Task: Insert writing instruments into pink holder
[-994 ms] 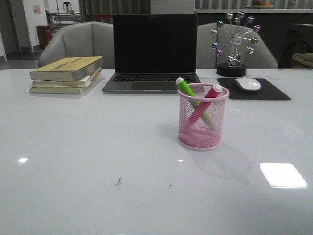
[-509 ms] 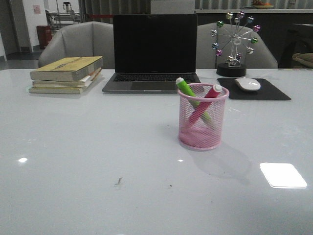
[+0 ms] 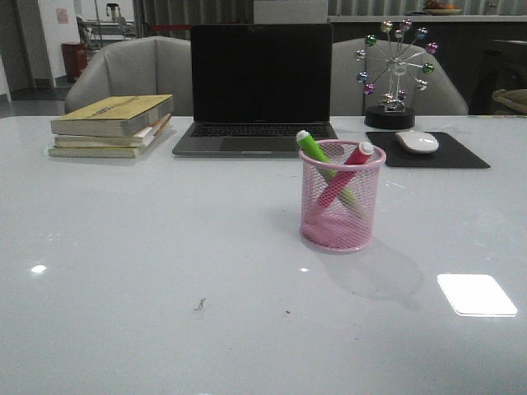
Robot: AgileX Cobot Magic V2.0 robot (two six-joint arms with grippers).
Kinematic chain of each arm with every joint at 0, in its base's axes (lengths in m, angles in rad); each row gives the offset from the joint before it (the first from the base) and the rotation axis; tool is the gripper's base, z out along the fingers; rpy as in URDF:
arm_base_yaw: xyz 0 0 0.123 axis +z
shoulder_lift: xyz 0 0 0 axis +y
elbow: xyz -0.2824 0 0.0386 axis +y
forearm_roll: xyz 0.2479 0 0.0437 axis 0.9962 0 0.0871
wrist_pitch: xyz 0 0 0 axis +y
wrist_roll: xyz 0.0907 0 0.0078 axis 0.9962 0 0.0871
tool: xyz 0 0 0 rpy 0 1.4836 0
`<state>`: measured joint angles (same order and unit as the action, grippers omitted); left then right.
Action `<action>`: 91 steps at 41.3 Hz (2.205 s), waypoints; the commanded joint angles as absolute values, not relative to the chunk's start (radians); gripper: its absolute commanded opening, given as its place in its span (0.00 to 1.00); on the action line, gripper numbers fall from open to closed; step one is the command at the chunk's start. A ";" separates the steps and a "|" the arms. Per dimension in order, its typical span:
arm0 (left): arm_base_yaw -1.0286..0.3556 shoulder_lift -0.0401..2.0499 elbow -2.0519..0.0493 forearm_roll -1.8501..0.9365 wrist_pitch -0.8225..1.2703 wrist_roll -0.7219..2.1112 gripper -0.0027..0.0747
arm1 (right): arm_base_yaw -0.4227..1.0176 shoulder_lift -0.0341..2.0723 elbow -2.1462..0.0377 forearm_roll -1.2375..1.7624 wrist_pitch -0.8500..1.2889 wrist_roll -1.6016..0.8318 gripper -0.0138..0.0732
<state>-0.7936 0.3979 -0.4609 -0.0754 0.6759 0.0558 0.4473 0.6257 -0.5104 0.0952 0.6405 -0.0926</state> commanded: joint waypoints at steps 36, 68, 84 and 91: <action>-0.100 -0.024 -0.038 -0.055 0.016 0.043 0.15 | 0.449 0.623 -0.539 0.090 0.586 -0.096 0.19; -0.034 -0.024 0.009 -0.063 -0.081 0.043 0.15 | 0.449 0.623 -0.539 0.090 0.588 -0.096 0.19; -0.034 -0.024 0.009 -0.063 -0.081 0.043 0.15 | 0.449 0.623 -0.539 0.090 0.588 -0.096 0.19; -0.034 -0.024 0.009 -0.063 -0.081 0.043 0.15 | 0.389 0.535 -0.502 0.054 0.554 -0.098 0.19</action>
